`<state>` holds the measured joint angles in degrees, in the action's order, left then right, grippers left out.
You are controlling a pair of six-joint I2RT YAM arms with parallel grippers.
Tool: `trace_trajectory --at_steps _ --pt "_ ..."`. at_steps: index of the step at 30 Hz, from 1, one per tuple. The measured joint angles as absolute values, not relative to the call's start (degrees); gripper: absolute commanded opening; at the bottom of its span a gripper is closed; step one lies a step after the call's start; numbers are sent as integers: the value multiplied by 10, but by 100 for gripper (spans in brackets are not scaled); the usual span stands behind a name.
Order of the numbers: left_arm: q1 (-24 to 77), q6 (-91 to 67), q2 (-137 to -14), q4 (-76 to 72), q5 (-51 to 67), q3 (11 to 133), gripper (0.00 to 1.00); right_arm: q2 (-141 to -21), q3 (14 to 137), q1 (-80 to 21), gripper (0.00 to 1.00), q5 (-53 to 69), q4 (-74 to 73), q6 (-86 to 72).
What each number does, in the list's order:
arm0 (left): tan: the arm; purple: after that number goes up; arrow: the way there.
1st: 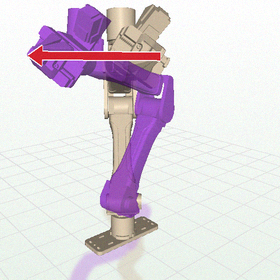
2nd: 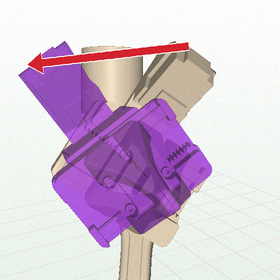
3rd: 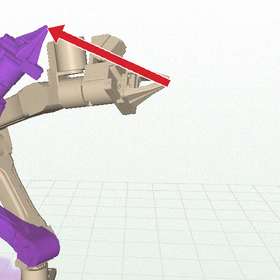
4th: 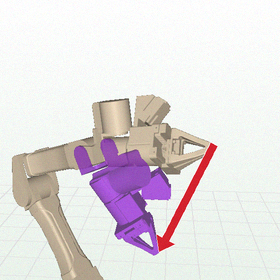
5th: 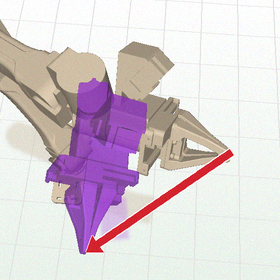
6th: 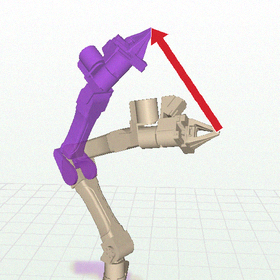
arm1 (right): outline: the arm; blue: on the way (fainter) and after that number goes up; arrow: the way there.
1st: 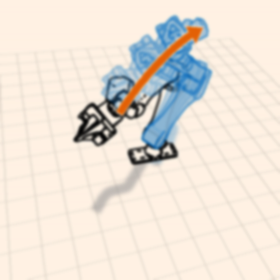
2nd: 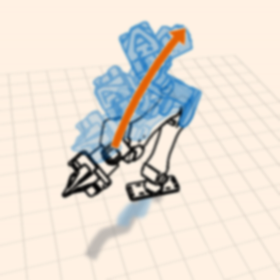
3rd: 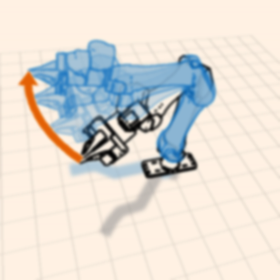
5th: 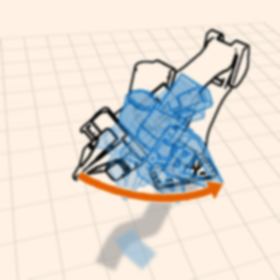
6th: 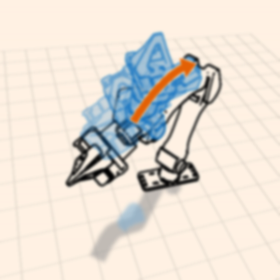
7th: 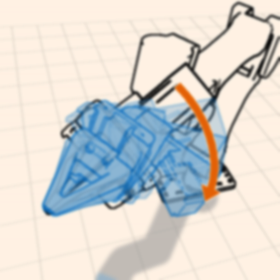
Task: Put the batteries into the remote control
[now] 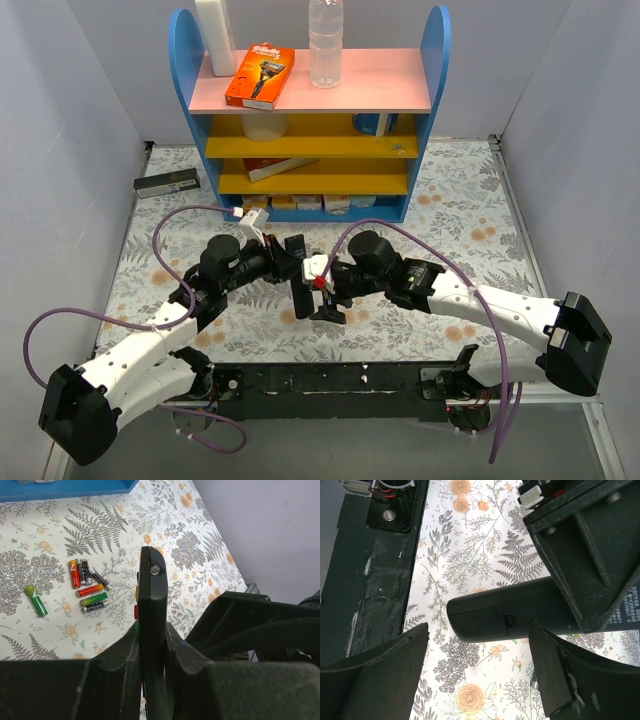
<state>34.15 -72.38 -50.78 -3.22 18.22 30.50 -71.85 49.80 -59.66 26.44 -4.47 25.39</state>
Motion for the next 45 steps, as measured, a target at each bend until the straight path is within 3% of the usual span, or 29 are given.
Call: trace_trajectory --at_steps 26,45 --pt "337 -730 -548 -30 171 319 0 -750 503 -601 76 276 -56 289" --pt "336 -743 -558 -32 174 320 0 -721 481 -608 80 212 -11 283"
